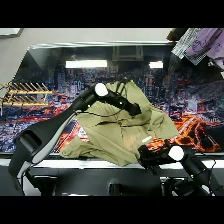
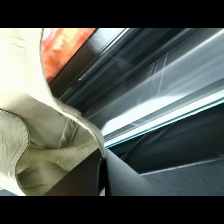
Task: Fold the clothes and pants, and hang the long-sleeved shirts on hangers.
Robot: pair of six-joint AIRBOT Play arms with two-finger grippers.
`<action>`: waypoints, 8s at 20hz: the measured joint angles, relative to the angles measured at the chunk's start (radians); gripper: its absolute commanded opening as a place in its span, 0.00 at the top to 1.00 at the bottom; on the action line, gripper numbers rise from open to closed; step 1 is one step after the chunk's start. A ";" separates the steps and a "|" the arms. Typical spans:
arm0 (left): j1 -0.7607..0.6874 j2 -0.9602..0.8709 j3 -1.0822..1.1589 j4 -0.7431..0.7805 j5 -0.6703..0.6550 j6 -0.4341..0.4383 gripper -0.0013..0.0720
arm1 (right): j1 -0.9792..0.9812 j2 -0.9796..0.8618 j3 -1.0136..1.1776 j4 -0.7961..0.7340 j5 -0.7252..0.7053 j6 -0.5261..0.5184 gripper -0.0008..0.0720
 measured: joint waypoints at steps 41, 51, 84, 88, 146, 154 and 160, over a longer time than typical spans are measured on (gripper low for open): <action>0.070 0.047 0.034 -0.108 0.526 0.480 0.96 | -0.245 -0.183 0.494 -0.105 0.069 -0.327 0.96; 0.435 0.473 0.035 -0.107 0.574 0.402 0.96 | -0.175 -0.658 1.735 -0.235 0.262 -0.582 0.96; 0.782 0.774 -0.728 0.365 -0.192 -0.636 0.14 | 0.223 -0.547 0.963 -0.726 0.084 -0.277 0.96; 1.107 0.783 -0.715 0.372 -0.223 -0.485 0.14 | 0.226 -0.547 0.961 -0.726 0.080 -0.278 0.96; 1.313 0.423 -0.217 0.588 -0.141 -0.018 0.96 | 0.227 -0.547 0.960 -0.816 0.116 -0.315 0.96; 1.088 0.766 -0.344 0.547 -0.084 -0.063 0.96 | 0.227 -0.547 0.960 -0.840 0.130 -0.311 0.96; 0.861 1.158 -0.776 0.377 -0.160 0.077 0.96 | 0.227 -0.547 0.960 -0.893 0.137 -0.242 0.96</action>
